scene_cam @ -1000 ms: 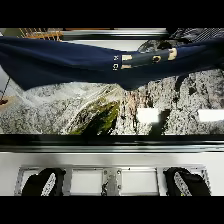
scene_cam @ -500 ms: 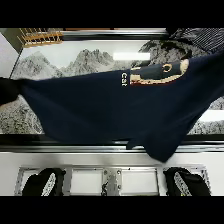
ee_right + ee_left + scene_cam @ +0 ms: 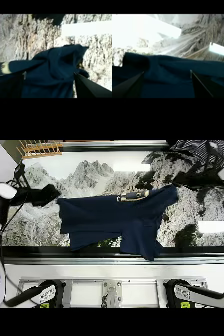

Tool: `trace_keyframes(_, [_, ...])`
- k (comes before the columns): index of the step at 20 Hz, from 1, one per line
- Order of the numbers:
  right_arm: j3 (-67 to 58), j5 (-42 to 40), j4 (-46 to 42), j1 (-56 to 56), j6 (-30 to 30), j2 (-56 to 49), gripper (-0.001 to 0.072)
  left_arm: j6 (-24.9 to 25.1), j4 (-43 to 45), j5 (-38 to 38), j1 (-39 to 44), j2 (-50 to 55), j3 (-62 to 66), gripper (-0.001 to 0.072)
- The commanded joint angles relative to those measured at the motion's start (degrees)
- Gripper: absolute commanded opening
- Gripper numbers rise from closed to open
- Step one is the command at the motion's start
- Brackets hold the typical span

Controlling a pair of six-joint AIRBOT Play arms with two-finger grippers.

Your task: Fold the clothes and pants, and hang the long-sleeved shirts on hangers.

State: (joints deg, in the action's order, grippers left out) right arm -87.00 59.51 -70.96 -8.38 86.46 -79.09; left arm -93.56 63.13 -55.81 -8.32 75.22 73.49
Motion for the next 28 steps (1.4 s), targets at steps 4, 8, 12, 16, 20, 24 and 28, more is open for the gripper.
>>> trace_keyframes(4, [1.6, -2.0, 1.0, -3.2, -2.0, 1.4, 0.0650, 0.6, 6.3, -6.1, -6.5, 7.5, 7.1, 0.0608])
trace_keyframes(8, [12.3, 0.9, 1.2, -2.4, -4.0, 10.6, 0.0649, 0.5, 8.8, -9.7, -12.3, 3.5, -10.0, 0.0608])
trace_keyframes(12, [21.7, 0.5, 1.4, -0.7, -4.0, 16.0, 0.0650, 0.8, 2.6, -4.2, -15.5, 3.3, -22.8, 0.0608])
trace_keyframes(16, [24.0, 0.4, 2.3, 1.6, -4.0, 16.5, 0.0650, 1.2, -2.2, 3.4, -13.8, 3.3, -27.8, 0.0608])
trace_keyframes(20, [24.0, -1.6, 3.3, 2.9, -4.0, 16.5, 0.0650, 1.2, -3.3, 3.8, -9.7, 6.8, -26.9, 0.0608])
trace_keyframes(24, [24.0, -1.5, 3.2, 2.9, -4.0, 16.5, 0.0650, 1.2, -3.1, 1.8, -6.7, 10.5, -23.5, 0.0606])
trace_keyframes(28, [24.7, 1.4, 0.4, 2.7, -4.0, 16.3, 0.0650, 1.9, -2.7, 1.0, -6.1, 10.2, -21.5, 0.0015])
